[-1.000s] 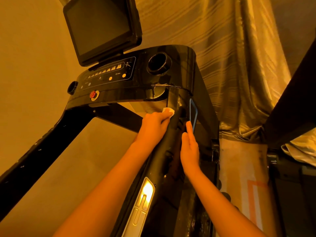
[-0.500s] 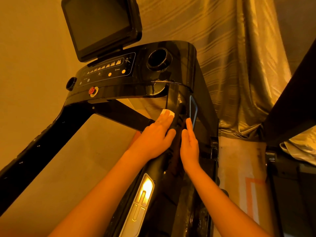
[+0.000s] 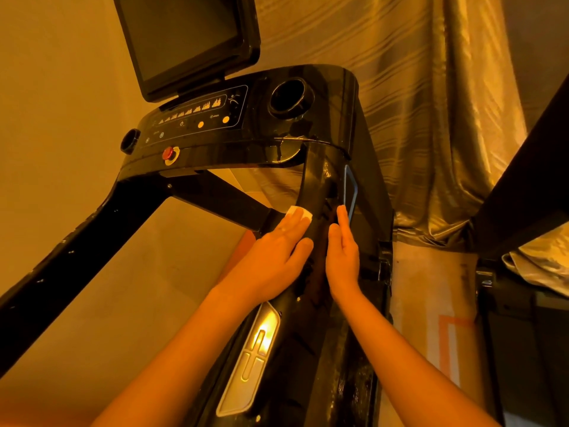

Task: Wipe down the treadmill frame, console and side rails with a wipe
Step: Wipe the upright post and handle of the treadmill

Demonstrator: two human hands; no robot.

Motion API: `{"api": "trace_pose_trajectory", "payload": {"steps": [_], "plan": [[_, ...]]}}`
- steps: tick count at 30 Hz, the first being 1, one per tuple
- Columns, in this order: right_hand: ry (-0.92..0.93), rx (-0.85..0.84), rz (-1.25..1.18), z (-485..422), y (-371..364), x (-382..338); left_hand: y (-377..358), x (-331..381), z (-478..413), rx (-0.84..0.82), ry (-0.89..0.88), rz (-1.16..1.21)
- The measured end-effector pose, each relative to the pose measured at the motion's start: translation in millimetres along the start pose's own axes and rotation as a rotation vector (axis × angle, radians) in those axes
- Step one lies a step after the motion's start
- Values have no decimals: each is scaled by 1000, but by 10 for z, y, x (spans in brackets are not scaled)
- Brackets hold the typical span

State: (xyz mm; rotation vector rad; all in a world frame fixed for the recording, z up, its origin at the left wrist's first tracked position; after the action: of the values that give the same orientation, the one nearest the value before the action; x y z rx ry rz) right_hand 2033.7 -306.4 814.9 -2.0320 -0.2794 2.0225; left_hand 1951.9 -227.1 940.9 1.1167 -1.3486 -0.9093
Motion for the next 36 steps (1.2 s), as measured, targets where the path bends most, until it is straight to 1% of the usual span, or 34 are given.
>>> {"api": "trace_pose_trajectory", "payload": {"steps": [6,13,18,21,26,29,31,33,36], "plan": [[4,3,-12,-4,10,-15,-18,85,-297,6,31,3],[7,10,-19,1,6,-12,47,40,322,35,-28,20],[15,21,-15,21,9,-38,37,89,81,-9,4,-8],[18,16,21,33,8,-58,29,85,-6,-4,21,-20],[14,-28,100,82,67,-95,88,77,400,-2,5,-8],[38,-112,100,288,188,-120,83,54,632,-12,-6,-20],[50,-157,97,512,226,-105,92,40,605,-21,1,-3],[54,-167,99,710,196,-55,99,63,495,-37,4,-22],[41,-133,86,861,118,-6,92,106,427,-53,-5,-31]]}}
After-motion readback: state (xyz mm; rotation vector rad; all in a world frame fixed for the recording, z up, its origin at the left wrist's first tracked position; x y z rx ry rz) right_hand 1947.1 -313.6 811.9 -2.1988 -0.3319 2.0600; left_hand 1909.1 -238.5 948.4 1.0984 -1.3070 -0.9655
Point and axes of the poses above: each hand's wrist, its own z-axis away from the middle knuckle, its own y-axis out of the back of the hand, x = y × z, the point moved 6 cm from there along -z, towards the middle knuckle, and after that the axes turned 9 degrees about x, right-handed, at the moved point
